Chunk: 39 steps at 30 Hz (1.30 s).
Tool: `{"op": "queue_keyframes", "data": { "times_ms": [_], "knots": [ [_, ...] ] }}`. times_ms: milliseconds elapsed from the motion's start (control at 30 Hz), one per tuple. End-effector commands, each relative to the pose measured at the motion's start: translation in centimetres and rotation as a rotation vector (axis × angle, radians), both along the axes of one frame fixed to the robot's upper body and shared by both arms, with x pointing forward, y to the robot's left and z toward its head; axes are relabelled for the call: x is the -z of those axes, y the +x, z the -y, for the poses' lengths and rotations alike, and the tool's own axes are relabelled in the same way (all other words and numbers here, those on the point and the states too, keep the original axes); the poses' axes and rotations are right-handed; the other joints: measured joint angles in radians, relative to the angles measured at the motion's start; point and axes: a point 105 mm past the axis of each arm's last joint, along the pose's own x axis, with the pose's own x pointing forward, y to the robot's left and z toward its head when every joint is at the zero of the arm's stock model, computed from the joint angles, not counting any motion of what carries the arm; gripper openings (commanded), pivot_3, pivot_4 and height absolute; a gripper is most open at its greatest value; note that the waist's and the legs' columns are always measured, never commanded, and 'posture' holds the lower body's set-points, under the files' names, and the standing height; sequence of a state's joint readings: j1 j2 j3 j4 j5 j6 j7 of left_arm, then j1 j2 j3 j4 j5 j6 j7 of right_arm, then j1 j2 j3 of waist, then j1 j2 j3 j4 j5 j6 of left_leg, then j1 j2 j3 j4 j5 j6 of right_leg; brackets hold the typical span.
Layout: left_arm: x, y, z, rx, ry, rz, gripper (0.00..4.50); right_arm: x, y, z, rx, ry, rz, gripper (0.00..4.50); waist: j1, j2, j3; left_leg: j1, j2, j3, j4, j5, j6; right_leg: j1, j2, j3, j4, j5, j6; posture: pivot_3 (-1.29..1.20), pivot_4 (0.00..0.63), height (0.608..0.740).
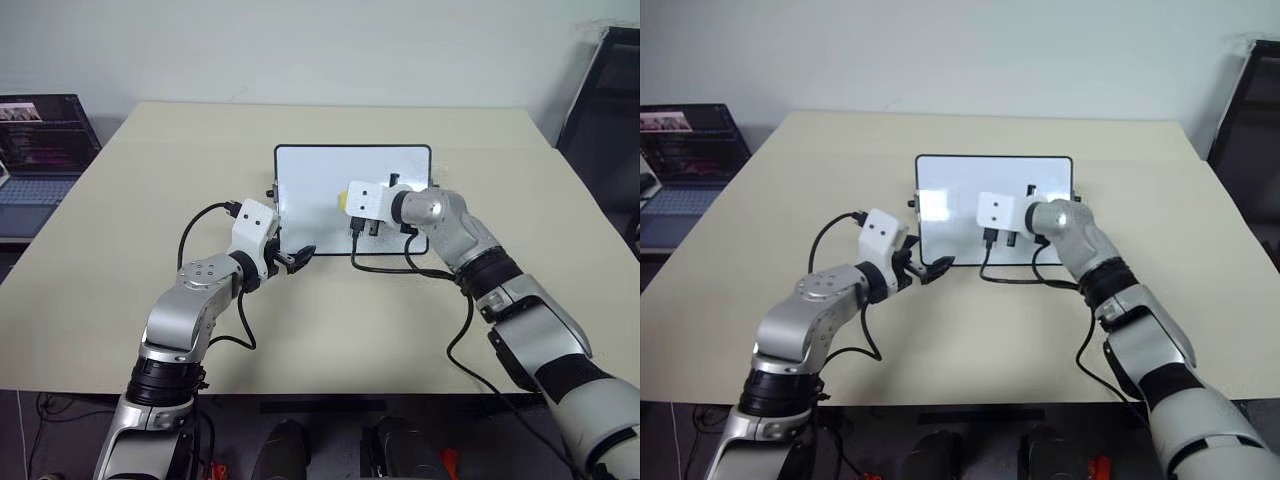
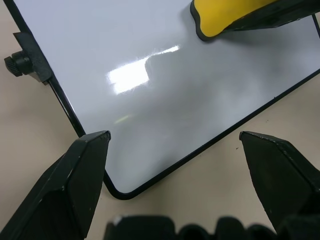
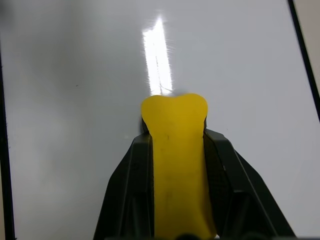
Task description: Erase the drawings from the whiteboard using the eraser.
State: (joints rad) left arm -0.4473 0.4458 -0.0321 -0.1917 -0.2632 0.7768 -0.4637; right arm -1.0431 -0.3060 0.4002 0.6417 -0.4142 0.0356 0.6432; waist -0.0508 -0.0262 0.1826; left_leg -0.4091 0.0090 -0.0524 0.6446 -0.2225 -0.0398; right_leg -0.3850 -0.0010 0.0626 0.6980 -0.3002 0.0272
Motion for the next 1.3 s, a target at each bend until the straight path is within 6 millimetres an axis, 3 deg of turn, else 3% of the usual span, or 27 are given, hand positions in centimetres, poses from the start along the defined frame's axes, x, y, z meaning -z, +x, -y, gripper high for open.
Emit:
{"op": "queue_keyframes", "data": {
  "times_ms": [33, 167, 333, 467, 567, 767, 967, 1300],
  "knots": [
    [-2.3, -0.4, 0.8, 0.056, -0.009, 0.092, 4.50, -4.3, -1.0, 0.5, 0.018, 0.218, 0.076, 1.00, 0.001, 0.000, 0.000, -0.001, 0.000, 0.000, 0.000, 0.000, 0.000, 0.000, 0.000, 0.000, 0.000, 0.000, 0.000, 0.00, 0.150, 0.740],
    [-2.6, -1.1, 1.5, 0.115, -0.021, 0.105, 4.50, -4.5, -3.5, 3.1, 0.093, 0.420, 0.015, 1.00, 0.008, 0.000, 0.000, -0.007, 0.001, -0.002, -0.001, 0.000, 0.000, -0.005, 0.000, 0.001, -0.003, 0.000, 0.000, 0.00, 0.150, 0.740],
    [-2.9, -2.0, 3.1, 0.224, -0.017, 0.127, 4.50, -2.3, -7.3, 7.5, 0.293, 0.603, -0.043, 1.00, 0.023, 0.000, 0.000, -0.008, 0.000, -0.003, -0.002, 0.000, 0.000, -0.003, 0.000, 0.000, -0.007, 0.000, 0.000, 0.00, 0.150, 0.740],
    [-3.4, -1.4, 5.3, 0.337, 0.004, 0.162, 4.50, 0.4, -9.7, 10.5, 0.504, 0.695, -0.061, 1.00, 0.023, 0.000, 0.000, -0.008, 0.000, -0.003, -0.001, 0.000, 0.000, -0.003, 0.000, 0.001, -0.006, 0.000, 0.000, 0.00, 0.150, 0.740],
    [-3.2, -1.2, 6.8, 0.442, 0.008, 0.163, 4.50, 1.9, -10.0, 12.8, 0.689, 0.754, -0.068, 1.00, 0.018, 0.000, 0.000, -0.007, 0.000, -0.002, 0.000, 0.000, 0.000, -0.003, 0.001, 0.000, -0.005, 0.000, 0.000, 0.00, 0.150, 0.740],
    [-2.6, -1.0, 10.2, 0.662, 0.049, 0.188, 4.50, 4.3, -10.1, 15.4, 0.867, 0.785, -0.103, 1.00, 0.016, 0.000, 0.000, -0.005, 0.001, 0.003, -0.001, 0.000, 0.000, -0.003, 0.007, 0.001, -0.003, 0.000, 0.001, 0.00, 0.150, 0.740],
    [-1.8, -1.4, 11.9, 0.817, 0.095, 0.223, 4.50, 6.5, -10.2, 16.6, 0.973, 0.864, -0.179, 1.00, 0.015, 0.000, 0.000, -0.006, 0.001, 0.002, -0.001, 0.000, 0.000, -0.004, 0.007, 0.003, -0.004, 0.000, 0.001, 0.00, 0.150, 0.740],
    [-0.8, -2.2, 13.5, 0.959, 0.134, 0.270, 4.50, 6.7, -9.6, 16.9, 0.984, 0.939, -0.200, 1.00, 0.016, 0.000, 0.000, -0.006, 0.001, 0.003, -0.001, 0.000, 0.001, -0.004, 0.008, 0.003, -0.004, 0.000, 0.001, 0.00, 0.150, 0.740]
  ]
}}
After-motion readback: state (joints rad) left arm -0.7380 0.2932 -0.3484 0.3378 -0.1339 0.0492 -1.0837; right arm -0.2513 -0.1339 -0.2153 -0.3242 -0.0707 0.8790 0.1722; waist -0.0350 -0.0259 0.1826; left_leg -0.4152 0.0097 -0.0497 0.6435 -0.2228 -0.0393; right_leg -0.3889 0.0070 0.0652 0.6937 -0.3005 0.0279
